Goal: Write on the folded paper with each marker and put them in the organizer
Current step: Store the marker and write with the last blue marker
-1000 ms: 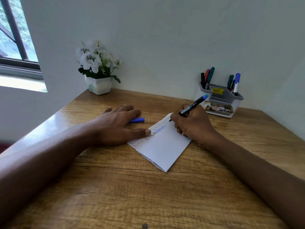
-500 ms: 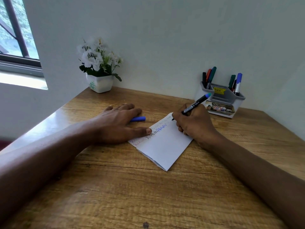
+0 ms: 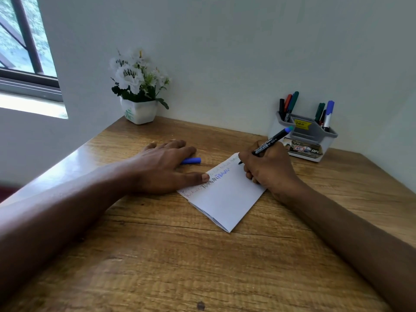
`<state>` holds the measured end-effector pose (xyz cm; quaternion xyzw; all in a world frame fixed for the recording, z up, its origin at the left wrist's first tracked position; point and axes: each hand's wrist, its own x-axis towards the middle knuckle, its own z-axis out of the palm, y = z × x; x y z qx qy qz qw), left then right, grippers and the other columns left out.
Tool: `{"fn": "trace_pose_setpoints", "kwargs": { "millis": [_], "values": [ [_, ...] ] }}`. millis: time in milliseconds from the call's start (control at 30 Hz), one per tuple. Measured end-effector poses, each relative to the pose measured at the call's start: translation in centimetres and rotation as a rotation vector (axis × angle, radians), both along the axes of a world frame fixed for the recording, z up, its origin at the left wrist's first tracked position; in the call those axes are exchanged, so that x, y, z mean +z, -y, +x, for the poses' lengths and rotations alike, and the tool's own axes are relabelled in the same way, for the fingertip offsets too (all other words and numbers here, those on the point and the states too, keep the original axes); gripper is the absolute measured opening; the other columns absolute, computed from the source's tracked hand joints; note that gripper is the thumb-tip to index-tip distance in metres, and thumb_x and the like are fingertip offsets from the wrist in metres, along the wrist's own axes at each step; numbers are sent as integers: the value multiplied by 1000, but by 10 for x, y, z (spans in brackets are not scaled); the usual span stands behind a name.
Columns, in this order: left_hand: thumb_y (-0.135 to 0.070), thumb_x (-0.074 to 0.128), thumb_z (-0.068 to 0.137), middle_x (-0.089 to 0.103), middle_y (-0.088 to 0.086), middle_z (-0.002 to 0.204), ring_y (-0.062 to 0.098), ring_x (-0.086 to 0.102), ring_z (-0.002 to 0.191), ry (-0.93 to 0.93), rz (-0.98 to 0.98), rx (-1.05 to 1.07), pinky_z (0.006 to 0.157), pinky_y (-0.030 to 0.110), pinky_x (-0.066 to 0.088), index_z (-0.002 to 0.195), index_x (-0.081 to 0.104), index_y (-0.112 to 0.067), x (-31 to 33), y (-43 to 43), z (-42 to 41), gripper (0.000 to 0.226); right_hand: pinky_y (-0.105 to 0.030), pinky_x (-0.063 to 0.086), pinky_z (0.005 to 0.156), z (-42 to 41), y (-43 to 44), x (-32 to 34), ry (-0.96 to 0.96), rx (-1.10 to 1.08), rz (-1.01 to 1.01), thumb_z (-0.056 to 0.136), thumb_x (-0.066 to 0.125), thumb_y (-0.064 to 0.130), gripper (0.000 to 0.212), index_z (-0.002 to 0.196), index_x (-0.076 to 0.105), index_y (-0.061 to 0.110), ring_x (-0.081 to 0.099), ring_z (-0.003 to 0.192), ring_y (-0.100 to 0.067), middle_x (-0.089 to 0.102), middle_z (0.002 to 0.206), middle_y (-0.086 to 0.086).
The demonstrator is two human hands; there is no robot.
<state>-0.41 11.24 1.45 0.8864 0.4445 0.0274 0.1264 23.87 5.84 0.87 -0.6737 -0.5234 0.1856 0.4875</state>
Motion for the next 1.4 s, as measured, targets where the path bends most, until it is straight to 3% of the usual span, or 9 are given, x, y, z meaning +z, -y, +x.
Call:
{"fn": "trace_pose_setpoints", "kwargs": {
  "millis": [167, 300, 400, 600, 700, 833, 1000, 1267, 1400],
  "values": [
    [-94, 29, 72, 13, -4, 168, 20, 20, 152, 29, 23, -13, 121, 47, 15, 159, 20, -38, -3, -4, -2, 103, -18, 47, 43, -1, 1, 0, -67, -2, -10, 92, 71, 18, 13, 81, 69, 11, 64, 47, -8, 71, 57, 1],
    [-74, 46, 90, 48, -10, 151, 13, 52, 127, 215, 162, -33, 97, 31, 42, 143, 52, -34, -7, -7, -1, 67, -21, 46, 41, 2, 1, 3, -272, 21, 63, 94, 67, 11, 10, 85, 69, 9, 65, 51, -12, 72, 60, -2],
    [-50, 60, 94, 66, -17, 128, 3, 59, 102, 345, 247, 6, 73, 17, 40, 121, 69, -34, -8, -7, -1, 33, -23, 47, 44, 2, 5, 5, -314, 82, 128, 96, 64, 7, 9, 91, 70, 10, 68, 59, -15, 74, 67, -4],
    [-47, 75, 85, 70, -21, 102, -9, 54, 77, 381, 286, 89, 62, 9, 34, 102, 74, -40, -8, -5, -2, 18, -27, 49, 51, 1, 19, 8, -200, 282, 298, 102, 55, 13, 19, 103, 74, 11, 70, 76, -21, 76, 85, -9],
    [-39, 77, 86, 69, -25, 83, -13, 60, 79, 554, 292, 125, 63, 11, 39, 94, 73, -42, -7, -3, -4, 9, -24, 50, 52, -3, 26, 6, -257, 362, 287, 98, 53, 26, 26, 101, 77, 17, 71, 78, -18, 77, 87, -6],
    [-32, 75, 91, 77, -9, 90, 9, 72, 82, 903, 10, 33, 71, 34, 60, 98, 75, -35, -2, 1, -4, 7, -29, 50, 55, -3, 29, 4, -384, 471, 168, 92, 56, 25, 23, 101, 76, 18, 72, 80, -23, 78, 89, -12],
    [-26, 75, 91, 77, -6, 95, 14, 74, 85, 869, -29, -58, 77, 38, 63, 102, 76, -30, -1, 5, 1, 12, -31, 48, 59, 1, 27, 6, -507, 514, 110, 85, 63, 23, 16, 94, 72, 13, 72, 84, -23, 78, 94, -19],
    [-28, 75, 91, 76, -6, 96, 19, 71, 87, 799, 5, -142, 77, 50, 60, 104, 76, -31, -1, 10, 2, 14, -30, 49, 63, 0, 28, 7, -395, 561, 87, 90, 70, 19, 13, 100, 76, 13, 74, 89, -23, 80, 98, -15],
    [-30, 75, 91, 77, -8, 97, 18, 72, 88, 808, -3, -172, 78, 44, 60, 105, 76, -31, 0, 13, 5, 15, -25, 52, 60, -1, 27, 6, -347, 559, 61, 93, 70, 14, 9, 101, 73, 11, 75, 89, -22, 80, 95, -13]
  ]
}}
